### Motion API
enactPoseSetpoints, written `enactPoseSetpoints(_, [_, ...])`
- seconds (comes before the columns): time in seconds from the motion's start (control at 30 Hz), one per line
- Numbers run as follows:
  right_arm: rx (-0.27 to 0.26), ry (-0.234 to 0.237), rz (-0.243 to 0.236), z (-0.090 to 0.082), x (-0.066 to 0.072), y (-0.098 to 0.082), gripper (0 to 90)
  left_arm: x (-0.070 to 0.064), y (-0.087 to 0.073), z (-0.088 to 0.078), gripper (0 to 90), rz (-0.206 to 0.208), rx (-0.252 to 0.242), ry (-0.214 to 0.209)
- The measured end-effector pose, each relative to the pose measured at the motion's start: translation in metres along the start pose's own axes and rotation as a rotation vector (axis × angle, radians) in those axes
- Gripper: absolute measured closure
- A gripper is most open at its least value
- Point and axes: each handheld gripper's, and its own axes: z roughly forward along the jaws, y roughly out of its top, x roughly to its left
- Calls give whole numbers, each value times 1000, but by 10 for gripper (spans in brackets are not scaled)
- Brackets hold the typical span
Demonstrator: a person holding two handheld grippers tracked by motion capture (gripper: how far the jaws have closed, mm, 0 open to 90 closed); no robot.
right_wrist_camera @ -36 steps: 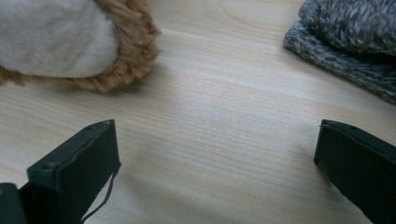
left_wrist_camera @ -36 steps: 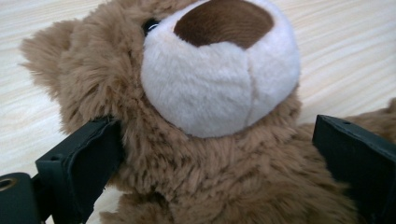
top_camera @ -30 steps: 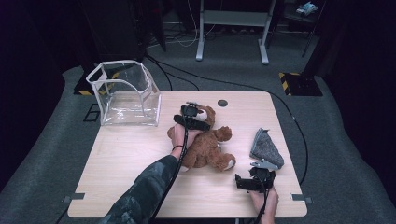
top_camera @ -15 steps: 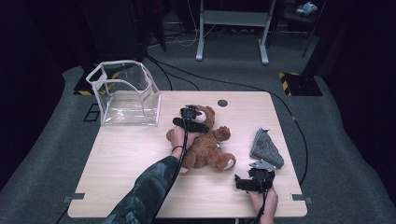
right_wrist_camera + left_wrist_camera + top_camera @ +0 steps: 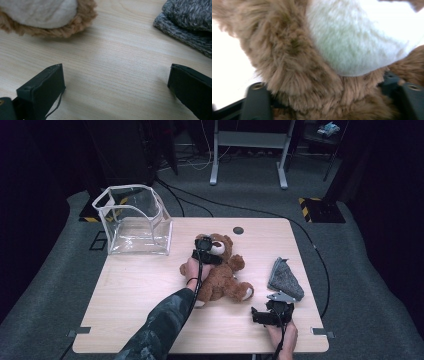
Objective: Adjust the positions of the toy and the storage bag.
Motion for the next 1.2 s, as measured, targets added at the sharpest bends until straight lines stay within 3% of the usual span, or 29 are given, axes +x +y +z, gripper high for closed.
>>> enactPoseSetpoints(0.07, [-1, 1, 1, 0, 0, 0, 3, -2, -2, -2, 368, 28, -19, 4])
enactPoseSetpoints(0.33, [-10, 17, 2, -2, -3, -1, 23, 2, -8, -9, 449, 56, -83, -28])
enactPoseSetpoints(0.5, [-18, 20, 11, -3, -4, -1, 37, 8, -11, -15, 476, 36, -119, -74])
enactPoseSetpoints(0.63, [-23, 25, 20, -3, -3, -2, 55, 12, -13, -21, 493, 42, -131, -101])
enactPoseSetpoints(0.7, [-26, 26, 11, -3, -4, -2, 56, 12, -14, -25, 500, 40, -160, -121])
enactPoseSetpoints(1.2, [-28, 24, 10, -3, -4, -2, 65, 13, -19, -53, 530, 55, -288, -165])
